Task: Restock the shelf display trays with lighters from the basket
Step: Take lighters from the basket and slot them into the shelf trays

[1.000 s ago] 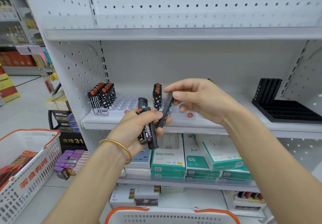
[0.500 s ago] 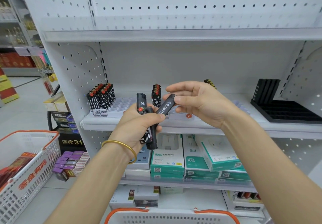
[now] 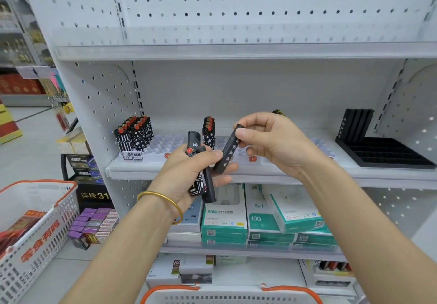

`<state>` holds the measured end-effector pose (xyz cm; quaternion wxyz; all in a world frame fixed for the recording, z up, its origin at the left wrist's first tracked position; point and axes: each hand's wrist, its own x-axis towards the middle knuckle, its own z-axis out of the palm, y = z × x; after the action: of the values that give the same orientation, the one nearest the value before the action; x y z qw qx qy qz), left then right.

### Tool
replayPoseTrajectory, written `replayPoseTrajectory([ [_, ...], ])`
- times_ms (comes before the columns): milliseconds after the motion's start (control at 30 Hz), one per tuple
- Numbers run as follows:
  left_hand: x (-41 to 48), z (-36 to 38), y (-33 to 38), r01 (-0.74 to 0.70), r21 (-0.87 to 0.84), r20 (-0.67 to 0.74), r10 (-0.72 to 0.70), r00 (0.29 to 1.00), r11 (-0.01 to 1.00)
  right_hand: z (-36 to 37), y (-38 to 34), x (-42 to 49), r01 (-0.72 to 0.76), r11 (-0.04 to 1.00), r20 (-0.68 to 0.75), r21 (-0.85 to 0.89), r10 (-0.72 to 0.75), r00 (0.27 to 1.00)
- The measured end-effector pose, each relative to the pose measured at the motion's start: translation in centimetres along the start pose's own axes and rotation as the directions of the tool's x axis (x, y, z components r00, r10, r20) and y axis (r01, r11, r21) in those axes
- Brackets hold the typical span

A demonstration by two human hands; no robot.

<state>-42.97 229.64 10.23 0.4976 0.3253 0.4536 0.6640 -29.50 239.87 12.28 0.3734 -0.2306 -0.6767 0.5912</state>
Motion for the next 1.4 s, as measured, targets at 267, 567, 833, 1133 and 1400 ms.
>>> replayPoseTrajectory([
  [267,-0.4,2.4,-0.2,-0.002,0.145,0.080,-0.010,0.997,0.989,-1.4,-1.2,-2.4,0.060,0.996,-0.051,-0.070,-0.064,0.997],
  [567,2.0,12.5,-4.4,-0.117,0.291,0.181,0.066,0.981,0.949,-9.4,-2.6,-8.2,0.102,0.941,-0.326,-0.322,-0.211,0.921],
  [833,4.9,19.4,-5.9,-0.022,0.241,0.243,-0.039,0.969,0.970,-19.7,-1.5,-6.5,-0.054,0.772,-0.561,-0.634,-0.410,0.719],
  [1133,6.7,20.6,-6.1,0.080,0.186,0.198,-0.117,0.973,0.979,-22.9,0.6,-2.6,-0.116,0.717,-0.515,-0.687,-0.367,0.775],
  [1400,6.9,20.5,-5.5,0.062,0.151,0.185,-0.090,0.979,0.987,-23.5,0.3,-2.1,-0.166,0.672,-0.424,-0.721,-0.238,0.874],
])
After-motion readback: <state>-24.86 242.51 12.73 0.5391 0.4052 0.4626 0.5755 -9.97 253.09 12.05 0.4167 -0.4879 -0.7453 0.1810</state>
